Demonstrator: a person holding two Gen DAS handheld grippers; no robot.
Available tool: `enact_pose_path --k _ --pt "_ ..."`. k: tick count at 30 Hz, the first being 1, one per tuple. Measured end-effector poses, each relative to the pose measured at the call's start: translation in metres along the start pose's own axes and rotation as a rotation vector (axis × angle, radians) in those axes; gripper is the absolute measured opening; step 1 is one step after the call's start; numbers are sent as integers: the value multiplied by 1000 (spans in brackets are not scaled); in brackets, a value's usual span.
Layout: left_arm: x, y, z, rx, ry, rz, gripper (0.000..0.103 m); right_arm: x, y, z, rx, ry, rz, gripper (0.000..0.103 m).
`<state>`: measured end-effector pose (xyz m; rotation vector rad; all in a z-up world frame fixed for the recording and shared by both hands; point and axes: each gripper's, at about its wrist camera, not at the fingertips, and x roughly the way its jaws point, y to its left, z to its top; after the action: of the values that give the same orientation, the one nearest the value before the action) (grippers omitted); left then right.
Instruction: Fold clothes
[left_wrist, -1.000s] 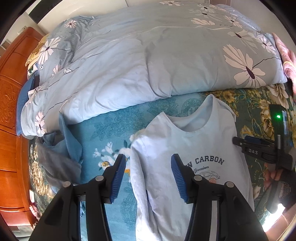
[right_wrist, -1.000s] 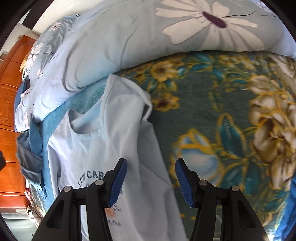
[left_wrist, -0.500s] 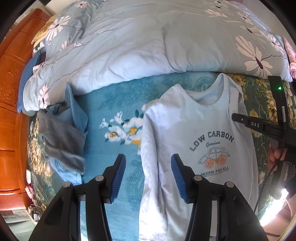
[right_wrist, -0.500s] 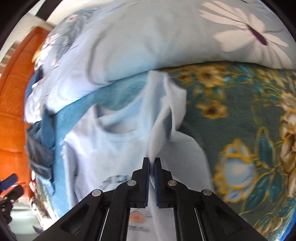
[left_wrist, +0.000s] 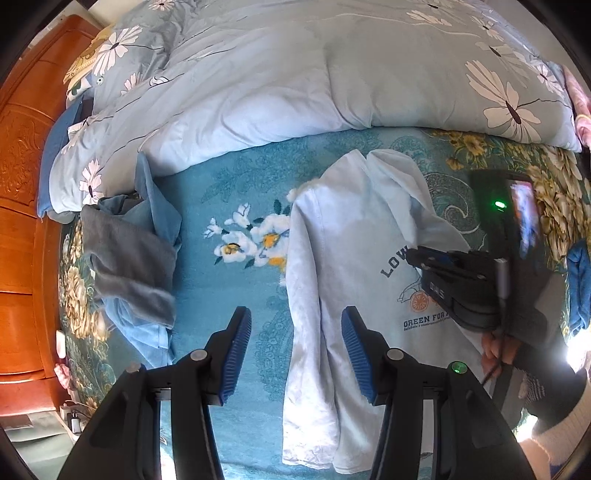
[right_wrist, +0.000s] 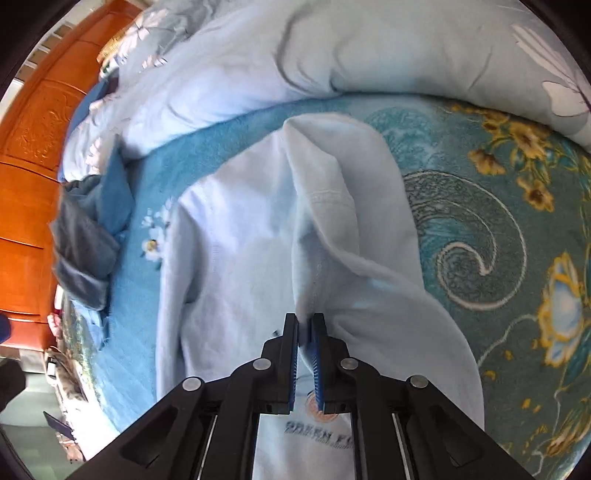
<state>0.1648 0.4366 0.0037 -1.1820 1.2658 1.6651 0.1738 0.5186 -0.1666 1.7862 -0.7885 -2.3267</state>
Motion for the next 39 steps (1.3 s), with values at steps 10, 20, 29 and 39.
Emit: enact_pose_path --k 10,20,29,39 --pt "-1 -12 1 15 2 -30 53 -75 -81 -67 140 -86 -67 34" --pt "-5 -16 -5 31 4 -25 53 -54 -136 -111 298 61 -50 36" --pt "-8 -12 -11 23 4 -20 53 -65 -133 -102 300 59 -54 5" --pt "-6 -8 -11 -1 6 -15 53 -160 -208 -57 427 -169 -288 3"
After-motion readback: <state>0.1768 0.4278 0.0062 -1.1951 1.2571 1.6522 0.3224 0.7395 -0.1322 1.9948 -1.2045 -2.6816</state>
